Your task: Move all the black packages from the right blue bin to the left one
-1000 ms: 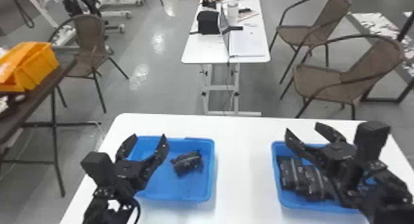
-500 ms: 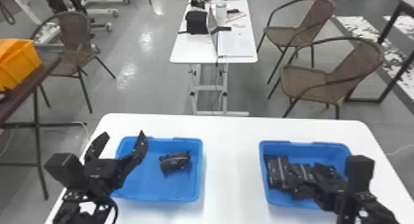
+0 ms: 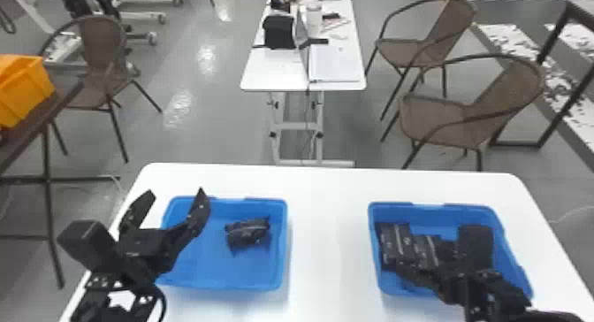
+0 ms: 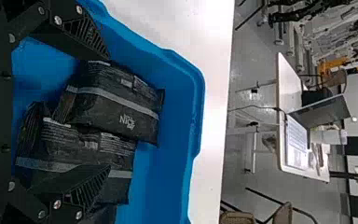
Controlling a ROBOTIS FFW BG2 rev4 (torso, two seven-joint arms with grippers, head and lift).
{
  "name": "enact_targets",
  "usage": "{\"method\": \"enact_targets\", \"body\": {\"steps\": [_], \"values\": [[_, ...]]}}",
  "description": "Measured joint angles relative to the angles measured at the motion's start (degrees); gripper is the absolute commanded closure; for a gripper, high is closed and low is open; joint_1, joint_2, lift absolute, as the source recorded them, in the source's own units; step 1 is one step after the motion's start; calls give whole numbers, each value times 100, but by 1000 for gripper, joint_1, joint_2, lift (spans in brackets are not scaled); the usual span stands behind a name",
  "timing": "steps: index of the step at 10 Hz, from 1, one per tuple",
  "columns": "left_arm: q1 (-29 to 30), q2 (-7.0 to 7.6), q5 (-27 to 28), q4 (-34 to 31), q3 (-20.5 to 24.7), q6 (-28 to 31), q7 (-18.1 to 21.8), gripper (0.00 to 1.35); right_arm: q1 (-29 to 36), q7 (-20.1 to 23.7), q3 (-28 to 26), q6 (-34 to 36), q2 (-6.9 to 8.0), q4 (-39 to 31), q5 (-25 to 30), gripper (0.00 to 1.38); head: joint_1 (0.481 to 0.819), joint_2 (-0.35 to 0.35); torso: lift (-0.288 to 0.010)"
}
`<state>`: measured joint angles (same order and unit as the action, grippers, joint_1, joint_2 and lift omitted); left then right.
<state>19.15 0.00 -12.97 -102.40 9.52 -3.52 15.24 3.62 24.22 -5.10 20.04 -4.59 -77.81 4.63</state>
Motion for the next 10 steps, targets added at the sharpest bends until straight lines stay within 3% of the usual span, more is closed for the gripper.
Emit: {"method": "enact_targets", "body": {"steps": [4, 6, 7, 8, 10], "values": [[1, 0, -46, 0, 35, 15, 49, 61, -818, 81, 461, -222, -69, 1191, 218, 213, 695, 70, 0], [9, 0, -86, 0, 66, 32, 74, 61, -939, 114, 593, -197, -66, 1438, 264, 226, 695, 82, 0], [22, 0, -91, 0, 93, 32, 86, 61, -988, 112, 609, -122, -50, 1507, 349, 498, 695, 87, 0], [34, 0, -92, 4, 115, 39, 93, 61, -1075, 166, 618, -44, -43, 1633, 386, 924, 695, 90, 0], [47, 0, -100, 23, 138, 35, 94, 61, -1155, 219, 630, 60, -32, 1768, 295, 1288, 695, 97, 0]]}}
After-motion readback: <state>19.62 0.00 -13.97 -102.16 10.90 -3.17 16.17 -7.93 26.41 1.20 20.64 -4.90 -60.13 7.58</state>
